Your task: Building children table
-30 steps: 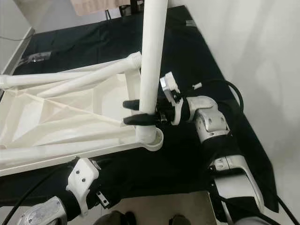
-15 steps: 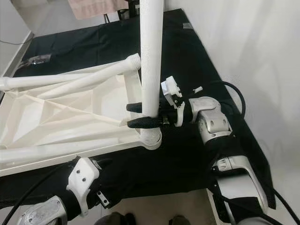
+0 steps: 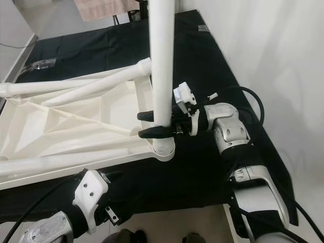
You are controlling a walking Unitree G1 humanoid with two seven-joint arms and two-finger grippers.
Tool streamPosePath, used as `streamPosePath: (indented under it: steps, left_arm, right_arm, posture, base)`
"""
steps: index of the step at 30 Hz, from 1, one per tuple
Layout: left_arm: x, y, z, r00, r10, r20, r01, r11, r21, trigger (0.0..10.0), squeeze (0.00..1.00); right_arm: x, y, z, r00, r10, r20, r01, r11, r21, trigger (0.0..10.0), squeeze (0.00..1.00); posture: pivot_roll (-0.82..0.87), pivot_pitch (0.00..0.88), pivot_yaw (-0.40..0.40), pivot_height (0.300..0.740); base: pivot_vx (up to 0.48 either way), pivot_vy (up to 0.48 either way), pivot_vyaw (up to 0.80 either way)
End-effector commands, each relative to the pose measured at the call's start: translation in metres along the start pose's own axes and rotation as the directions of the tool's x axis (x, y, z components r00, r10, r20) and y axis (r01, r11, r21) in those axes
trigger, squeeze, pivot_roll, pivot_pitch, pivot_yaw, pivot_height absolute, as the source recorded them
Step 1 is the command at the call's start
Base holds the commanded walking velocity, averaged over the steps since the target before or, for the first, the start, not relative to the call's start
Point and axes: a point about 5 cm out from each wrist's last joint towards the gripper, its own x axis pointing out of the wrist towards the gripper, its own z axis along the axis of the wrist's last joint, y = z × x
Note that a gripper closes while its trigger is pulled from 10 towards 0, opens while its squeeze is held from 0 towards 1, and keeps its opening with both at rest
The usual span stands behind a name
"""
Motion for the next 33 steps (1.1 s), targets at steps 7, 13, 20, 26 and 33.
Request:
streamPosePath:
  steps: [7, 13, 20, 26, 33]
  left_arm:
    - [-0.002, 0.001, -0.007, 0.999, -0.014, -0.046, 0.015, 1.0, 0.017, 10.0, 0.0]
    - [-0.002, 0.001, -0.008, 0.999, -0.018, -0.047, 0.018, 1.0, 0.018, 10.0, 0.0]
    - [-0.001, 0.0, -0.008, 0.999, -0.019, -0.046, 0.02, 1.0, 0.02, 10.0, 0.0]
    - [-0.001, 0.001, -0.007, 0.999, -0.019, -0.044, 0.02, 1.0, 0.02, 10.0, 0.0]
    - [-0.001, 0.001, -0.007, 0.999, -0.018, -0.045, 0.019, 1.0, 0.023, 10.0, 0.0]
  right_arm:
    - [0.029, 0.035, -0.039, 0.971, 0.184, -0.152, -0.181, 0.983, 0.036, 10.0, 0.0]
    - [0.034, 0.034, -0.038, 0.969, 0.198, -0.149, -0.196, 0.98, 0.027, 10.0, 0.0]
    - [0.035, 0.034, -0.039, 0.961, 0.218, -0.168, -0.217, 0.976, 0.029, 10.0, 0.0]
    - [0.04, 0.037, -0.044, 0.944, 0.23, -0.238, -0.224, 0.973, 0.054, 10.0, 0.0]
    - [0.044, 0.033, -0.044, 0.952, 0.195, -0.235, -0.183, 0.98, 0.071, 10.0, 0.0]
  posture:
    - [0.05, 0.195, 0.121, 0.74]
    - [0.05, 0.19, 0.119, 0.74]
    - [0.05, 0.191, 0.111, 0.74]
    - [0.05, 0.196, 0.112, 0.74]
    - [0.06, 0.198, 0.109, 0.74]
  base:
    - [0.0, 0.0, 0.0]
    - [0.0, 0.0, 0.0]
    - [0.0, 0.0, 0.0]
    - [0.0, 0.0, 0.0]
    - [0.0, 0.0, 0.0]
